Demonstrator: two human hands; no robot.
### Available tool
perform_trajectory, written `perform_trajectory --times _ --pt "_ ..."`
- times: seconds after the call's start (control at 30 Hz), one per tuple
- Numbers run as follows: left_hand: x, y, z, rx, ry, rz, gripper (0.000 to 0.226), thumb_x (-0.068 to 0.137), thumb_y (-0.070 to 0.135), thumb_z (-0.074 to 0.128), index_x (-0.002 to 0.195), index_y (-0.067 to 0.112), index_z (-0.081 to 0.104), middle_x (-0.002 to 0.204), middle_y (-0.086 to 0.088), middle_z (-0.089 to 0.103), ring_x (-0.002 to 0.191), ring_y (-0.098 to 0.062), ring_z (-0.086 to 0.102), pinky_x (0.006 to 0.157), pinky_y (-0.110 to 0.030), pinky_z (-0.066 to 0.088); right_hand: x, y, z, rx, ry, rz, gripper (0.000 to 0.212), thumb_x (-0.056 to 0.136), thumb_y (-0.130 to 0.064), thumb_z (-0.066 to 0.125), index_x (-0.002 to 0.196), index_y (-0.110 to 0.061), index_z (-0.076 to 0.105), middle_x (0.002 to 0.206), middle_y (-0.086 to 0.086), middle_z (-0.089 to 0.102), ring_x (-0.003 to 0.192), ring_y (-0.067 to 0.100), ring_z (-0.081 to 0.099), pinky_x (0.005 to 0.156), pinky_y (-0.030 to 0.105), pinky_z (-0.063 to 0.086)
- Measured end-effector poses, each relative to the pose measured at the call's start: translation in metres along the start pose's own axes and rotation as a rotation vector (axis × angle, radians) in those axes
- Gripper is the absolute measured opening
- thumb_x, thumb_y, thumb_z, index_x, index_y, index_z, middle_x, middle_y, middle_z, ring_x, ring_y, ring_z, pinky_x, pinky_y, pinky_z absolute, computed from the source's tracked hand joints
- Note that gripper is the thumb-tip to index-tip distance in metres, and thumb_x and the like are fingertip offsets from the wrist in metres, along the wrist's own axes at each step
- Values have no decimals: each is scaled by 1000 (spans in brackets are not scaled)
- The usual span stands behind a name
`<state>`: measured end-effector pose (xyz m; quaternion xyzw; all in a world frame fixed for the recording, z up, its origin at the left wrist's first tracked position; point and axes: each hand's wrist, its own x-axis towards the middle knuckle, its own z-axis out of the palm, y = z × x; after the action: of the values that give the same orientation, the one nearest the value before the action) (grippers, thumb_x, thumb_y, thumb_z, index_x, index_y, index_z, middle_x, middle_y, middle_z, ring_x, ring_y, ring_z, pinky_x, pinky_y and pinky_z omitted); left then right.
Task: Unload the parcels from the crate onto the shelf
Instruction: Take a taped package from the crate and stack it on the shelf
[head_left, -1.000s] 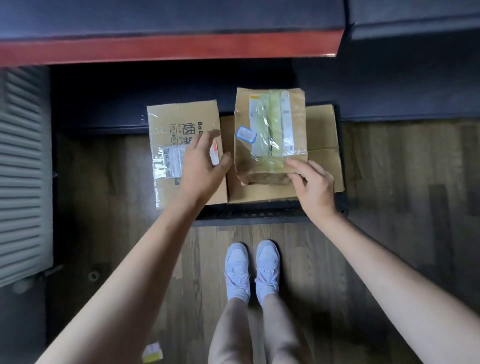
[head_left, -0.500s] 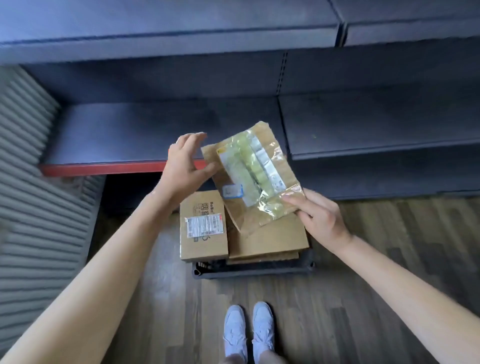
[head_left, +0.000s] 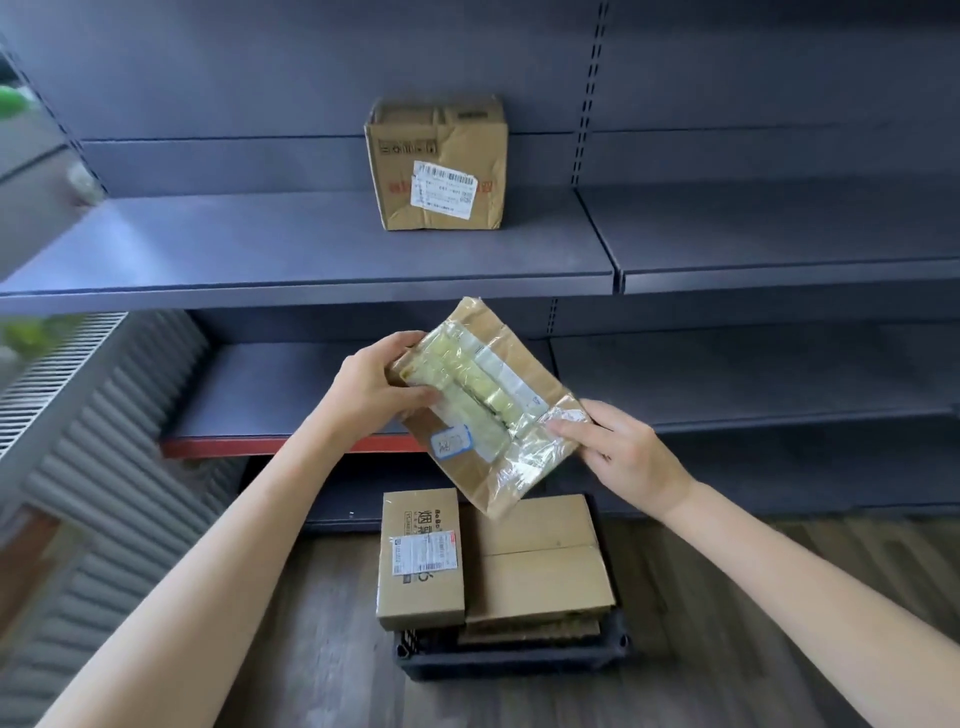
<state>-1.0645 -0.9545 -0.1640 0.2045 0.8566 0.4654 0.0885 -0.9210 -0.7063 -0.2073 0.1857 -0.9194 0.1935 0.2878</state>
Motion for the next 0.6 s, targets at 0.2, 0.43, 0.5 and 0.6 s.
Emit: perform_trajectory --times 0.2,0.43,0.5,0.6 --pt "-9 10 -9 -93 129 2 52 68 14 79 104 43 54 89 21 64 74 13 61 50 -7 47 27 -1 -11 8 32 101 50 69 23 60 113 -1 64 116 21 61 105 34 60 90 40 50" --pt "-16 14 -12 -214 356 -39 51 69 11 77 103 41 55 84 25 61 73 7 59 52 -2 43 37 -11 -5 127 79 395 58 83 0 61 136 -18 44 144 8 39 131 7 29 106 26 26" --pt "-19 13 -9 -260 416 -59 48 70 13 76 106 39 56 85 22 63 75 3 60 57 -9 49 37 -20 1 191 54 434 65 84 -10 62 138 -32 35 148 3 32 132 1 21 106 26 25" --pt "-21 14 -2 -317 479 -63 44 72 15 74 102 41 56 89 18 66 76 0 63 63 -18 54 40 -30 11 245 3 421 74 82 -21 67 133 -49 20 151 3 25 135 2 16 104 25 23"
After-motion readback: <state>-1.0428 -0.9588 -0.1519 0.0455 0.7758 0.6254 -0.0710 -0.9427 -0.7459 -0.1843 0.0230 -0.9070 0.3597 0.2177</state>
